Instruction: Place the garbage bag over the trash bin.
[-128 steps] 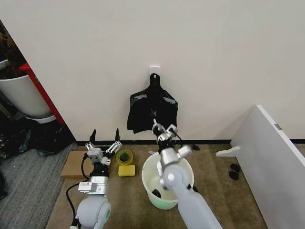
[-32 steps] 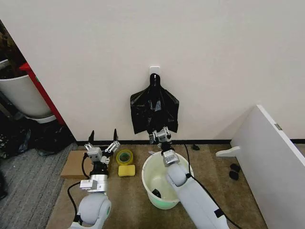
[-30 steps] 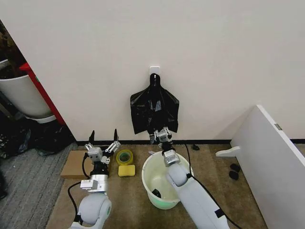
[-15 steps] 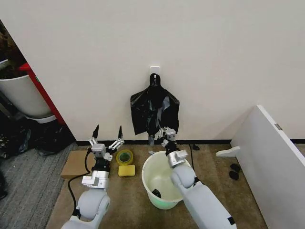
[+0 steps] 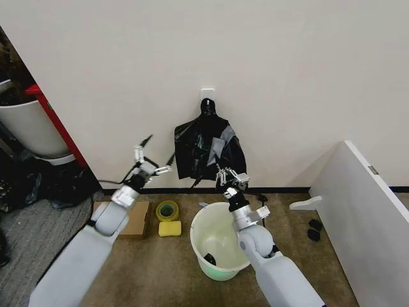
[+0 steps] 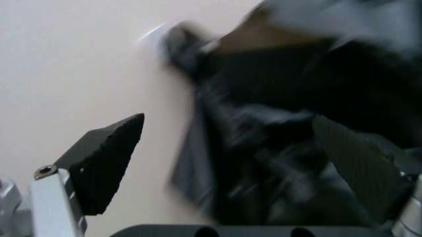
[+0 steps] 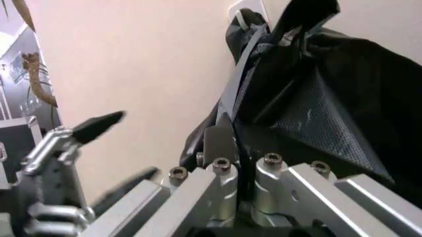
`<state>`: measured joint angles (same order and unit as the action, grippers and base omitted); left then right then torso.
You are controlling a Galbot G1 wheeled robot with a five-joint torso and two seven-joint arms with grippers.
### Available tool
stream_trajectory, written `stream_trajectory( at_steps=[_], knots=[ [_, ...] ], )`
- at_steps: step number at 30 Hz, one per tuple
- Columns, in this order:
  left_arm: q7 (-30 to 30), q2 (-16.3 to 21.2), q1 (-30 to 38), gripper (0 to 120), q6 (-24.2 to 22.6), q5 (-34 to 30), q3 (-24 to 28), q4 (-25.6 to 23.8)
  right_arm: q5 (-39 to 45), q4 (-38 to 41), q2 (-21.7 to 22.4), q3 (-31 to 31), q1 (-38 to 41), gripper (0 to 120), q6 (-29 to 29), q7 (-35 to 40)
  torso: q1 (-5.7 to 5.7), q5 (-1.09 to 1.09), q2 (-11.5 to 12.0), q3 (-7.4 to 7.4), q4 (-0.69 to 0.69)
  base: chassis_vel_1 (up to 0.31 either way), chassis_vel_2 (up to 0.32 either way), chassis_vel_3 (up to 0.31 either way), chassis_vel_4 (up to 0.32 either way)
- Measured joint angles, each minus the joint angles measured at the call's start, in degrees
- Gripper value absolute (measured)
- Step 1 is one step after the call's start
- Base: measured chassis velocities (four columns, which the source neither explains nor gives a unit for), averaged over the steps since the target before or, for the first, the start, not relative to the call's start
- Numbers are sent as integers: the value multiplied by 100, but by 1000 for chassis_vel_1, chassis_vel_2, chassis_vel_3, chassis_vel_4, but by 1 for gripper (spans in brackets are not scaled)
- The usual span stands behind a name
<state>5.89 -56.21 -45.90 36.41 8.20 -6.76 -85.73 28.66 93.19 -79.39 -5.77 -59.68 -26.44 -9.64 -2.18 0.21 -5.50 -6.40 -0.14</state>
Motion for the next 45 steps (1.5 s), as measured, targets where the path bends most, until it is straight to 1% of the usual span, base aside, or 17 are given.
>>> stream_trajectory(
  at_steps=[2, 5, 11, 15, 21, 22, 24, 25, 28, 30, 32, 37, 38, 39, 40, 43, 45],
  knots=[
    [86, 15, 67, 100, 56, 35, 73, 29, -18, 0, -17, 0, -6, 0, 0, 0, 0, 0, 0, 0, 0, 0, 0, 0, 0],
    [274, 48, 353, 99, 160, 374, 380, 200, -79, 16, -75, 1, -34, 0, 1, 0, 0, 0, 0, 0, 1, 0, 0, 0, 0],
    [176, -79, 450, 97, 82, 1230, 343, 438, -136, 93, -99, -33, -91, 0, 15, 9, 0, 0, 0, 0, 1, 0, 0, 0, 0],
    [84, -140, 439, 90, -30, 1469, 342, 516, -159, 137, -92, -55, -127, 0, 19, 9, 1, 0, 0, 0, 2, 0, 0, 0, 0],
    [110, -388, 536, 63, -142, 2094, 324, 688, -189, 227, -93, -78, -195, 0, 21, 12, 1, 1, 0, 0, 1, 0, 0, 0, 0],
    [110, -388, 536, 63, -142, 2094, 324, 688, -189, 227, -93, -78, -195, 0, 21, 12, 1, 1, 0, 0, 1, 0, 0, 0, 0],
    [159, -460, 587, 53, -203, 2174, 360, 741, -191, 260, -93, -78, -214, 0, 22, 11, 0, 1, 0, 0, 1, 0, 0, 0, 0],
    [174, -479, 598, 51, -230, 2193, 368, 755, -192, 269, -93, -78, -220, 0, 21, 12, 0, 1, 0, 0, 1, 0, 0, 0, 0],
    [261, -538, 626, 38, -379, 2293, 376, 817, -193, 317, -84, -84, -238, 0, 22, 11, 1, 1, 0, 1, 0, 0, 0, 0, 0],
    [286, -546, 625, 34, -418, 2304, 373, 825, -193, 335, -81, -88, -242, 0, 22, 11, 0, 0, 0, 0, 1, 0, 0, 0, 0],
    [318, -549, 608, 26, -472, 2304, 351, 828, -191, 361, -72, -94, -246, 0, 22, 11, 0, 1, 0, 0, 1, 0, 0, 0, 0],
    [391, -525, 496, 7, -578, 2017, 239, 808, -190, 391, -53, -101, -253, 0, 22, 11, 1, 0, 0, 0, 1, 0, 0, 0, 0],
    [391, -525, 496, 7, -578, 2017, 239, 808, -190, 391, -53, -101, -253, 0, 22, 11, 1, 0, 0, 0, 1, 0, 0, 0, 0],
    [399, -506, 455, 0, -599, 1836, 201, 781, -190, 391, -49, -104, -253, 0, 21, 11, 1, 0, 0, 1, 1, 0, 0, 0, 0],
    [400, -490, 416, 0, -621, 1670, 173, 749, -190, 391, -46, -110, -252, 0, 22, 11, 0, 1, 0, 1, 1, 0, 0, 0, 0],
    [411, -434, 200, 0, -717, 765, 32, 550, -191, 391, -44, -136, -260, 0, 20, 17, 0, 0, 0, 1, 1, 0, 0, 0, 0],
    [427, -424, -19, 0, -744, -88, -127, 340, -191, 391, -41, -157, -283, 0, 14, 42, 1, 0, 0, 1, 2, 0, 0, 0, 0]
  ],
)
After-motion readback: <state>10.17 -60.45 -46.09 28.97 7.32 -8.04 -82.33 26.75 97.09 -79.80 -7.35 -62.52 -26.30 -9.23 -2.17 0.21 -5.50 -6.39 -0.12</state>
